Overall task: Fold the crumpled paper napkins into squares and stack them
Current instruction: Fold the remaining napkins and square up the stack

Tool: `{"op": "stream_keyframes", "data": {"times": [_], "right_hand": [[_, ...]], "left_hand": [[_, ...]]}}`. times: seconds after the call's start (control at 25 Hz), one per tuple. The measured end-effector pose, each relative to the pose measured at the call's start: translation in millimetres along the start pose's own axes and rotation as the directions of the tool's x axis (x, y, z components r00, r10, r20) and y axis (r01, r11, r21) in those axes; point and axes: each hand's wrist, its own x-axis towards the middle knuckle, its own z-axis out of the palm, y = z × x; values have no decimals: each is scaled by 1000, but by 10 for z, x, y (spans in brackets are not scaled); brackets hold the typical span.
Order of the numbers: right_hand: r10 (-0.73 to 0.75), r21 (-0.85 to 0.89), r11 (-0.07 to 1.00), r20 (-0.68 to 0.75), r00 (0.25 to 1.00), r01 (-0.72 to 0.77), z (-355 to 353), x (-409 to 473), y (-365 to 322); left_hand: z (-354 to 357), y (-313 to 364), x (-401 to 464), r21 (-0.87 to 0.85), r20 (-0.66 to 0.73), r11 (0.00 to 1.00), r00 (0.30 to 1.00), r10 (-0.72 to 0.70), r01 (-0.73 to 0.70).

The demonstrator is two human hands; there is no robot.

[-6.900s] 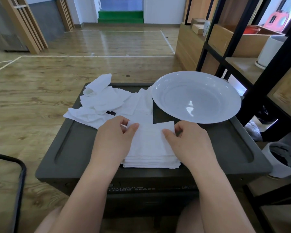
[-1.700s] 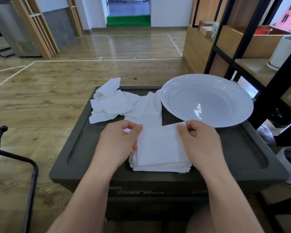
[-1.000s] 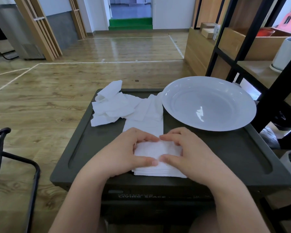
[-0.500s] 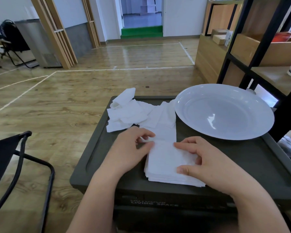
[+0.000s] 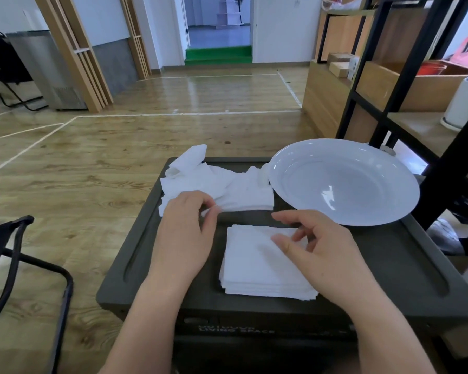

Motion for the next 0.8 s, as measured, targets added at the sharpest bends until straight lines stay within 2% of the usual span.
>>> {"op": "stream_keyframes", "data": {"times": [0.08,0.2,0.32,0.4,0.52,0.6,0.68,0.8], "right_hand": [[-40,87,995,-74,996,46,-2,7,-49],[-112,234,961,-154,982,147,-23,5,-97],[-122,253,952,-202,972,172,-45,14,-85],[-87,233,964,-193,977,132,-1,45,-31],[4,239,970,-153,988,34,97,52,0],[-17,287,956,-165,986,65,95,53,-13],[-54,355,926,-212,976,128,65,53,-54],[-24,561,801,-316,948,208,64,35,-123]], "left_hand": [[-149,125,-28,-149,-5,989,1000,11,-12],[-344,297,-73,-373,141,927,984,106,-46],[-419,357,-88,-508,217,861,961,169,-37],[-365,341,-91,-483,258,875,957,134,7],[-244,333,-126,-321,313,946,947,65,41],[-194,347,-155,-208,361,978,930,75,2],[-148,393,-194,-168,422,984,897,130,-64],[-33,525,-273,-155,409,976,889,206,-155]]}}
